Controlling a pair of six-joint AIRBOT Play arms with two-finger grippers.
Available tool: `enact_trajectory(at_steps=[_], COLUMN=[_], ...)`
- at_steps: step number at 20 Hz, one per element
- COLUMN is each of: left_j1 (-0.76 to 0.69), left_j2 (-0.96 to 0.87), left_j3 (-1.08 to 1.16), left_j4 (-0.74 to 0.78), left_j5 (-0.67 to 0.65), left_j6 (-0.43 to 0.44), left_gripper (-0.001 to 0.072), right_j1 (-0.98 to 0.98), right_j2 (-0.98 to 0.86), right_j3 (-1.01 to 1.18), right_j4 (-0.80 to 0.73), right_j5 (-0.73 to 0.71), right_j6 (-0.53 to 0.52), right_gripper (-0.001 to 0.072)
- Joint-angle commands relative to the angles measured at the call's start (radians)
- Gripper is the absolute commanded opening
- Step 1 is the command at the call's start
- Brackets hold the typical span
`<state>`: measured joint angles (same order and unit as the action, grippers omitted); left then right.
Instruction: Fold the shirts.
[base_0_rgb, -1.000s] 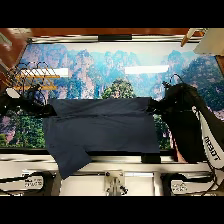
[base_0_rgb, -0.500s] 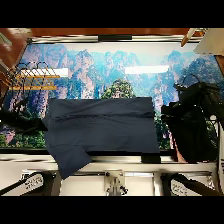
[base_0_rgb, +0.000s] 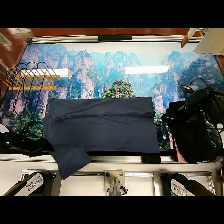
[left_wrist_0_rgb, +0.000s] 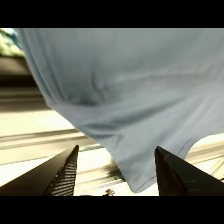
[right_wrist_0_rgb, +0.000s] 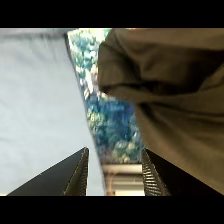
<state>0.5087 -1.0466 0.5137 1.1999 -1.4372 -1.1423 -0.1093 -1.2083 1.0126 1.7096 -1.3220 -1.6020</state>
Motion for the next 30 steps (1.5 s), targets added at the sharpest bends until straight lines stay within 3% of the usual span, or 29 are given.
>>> enact_trajectory(at_steps=[1, 8, 11, 12, 14, 15, 16, 18, 19, 25, 30], left_j1=[-0.027, -0.029, -0.029, -0.029, -0.029, -0.029, -0.029, -0.029, -0.029, -0.029, -0.029], left_j2=[-0.01, -0.026, -0.027, -0.027, -0.026, -0.026, -0.026, -0.026, -0.026, -0.025, -0.024], left_j3=[-0.051, -0.075, -0.077, -0.08, -0.082, -0.082, -0.082, -0.082, -0.082, -0.082, -0.079], left_j4=[0.037, -0.023, -0.023, -0.022, -0.023, -0.023, -0.029, -0.038, -0.039, -0.048, -0.048], left_j5=[0.008, 0.074, 0.076, 0.076, 0.075, 0.073, 0.066, 0.052, 0.052, 0.056, 0.047], left_j6=[0.008, 0.005, 0.005, 0.005, 0.005, 0.008, 0.024, 0.05, 0.05, 0.061, 0.061], left_gripper=[0.0531, 0.0524, 0.0437, 0.0344, 0.0081, 0.0033, 0.0032, 0.0031, 0.0031, 0.0032, 0.0032], right_j1=[-0.002, -0.002, -0.002, -0.002, -0.002, -0.002, -0.009, -0.039, -0.045, -0.04, -0.037], right_j2=[0.004, 0.004, 0.004, 0.004, 0.004, 0.004, 0.004, 0.004, 0.004, 0.07, 0.068], right_j3=[-0.003, -0.003, -0.003, -0.003, -0.007, -0.021, -0.046, -0.119, -0.151, -0.274, -0.408], right_j4=[-0.002, -0.003, -0.003, -0.003, 0.002, 0.027, 0.085, 0.253, 0.293, 0.137, 0.153], right_j5=[0.04, 0.034, 0.025, 0.018, 0.003, -0.019, -0.056, -0.149, -0.186, -0.181, -0.066], right_j6=[-0.002, -0.002, 0.005, 0.006, -0.005, -0.039, -0.08, -0.148, -0.15, -0.095, -0.096], right_gripper=[0.0461, 0.0461, 0.0461, 0.0461, 0.0462, 0.0463, 0.0465, 0.0585, 0.0585, 0.0582, 0.0581])
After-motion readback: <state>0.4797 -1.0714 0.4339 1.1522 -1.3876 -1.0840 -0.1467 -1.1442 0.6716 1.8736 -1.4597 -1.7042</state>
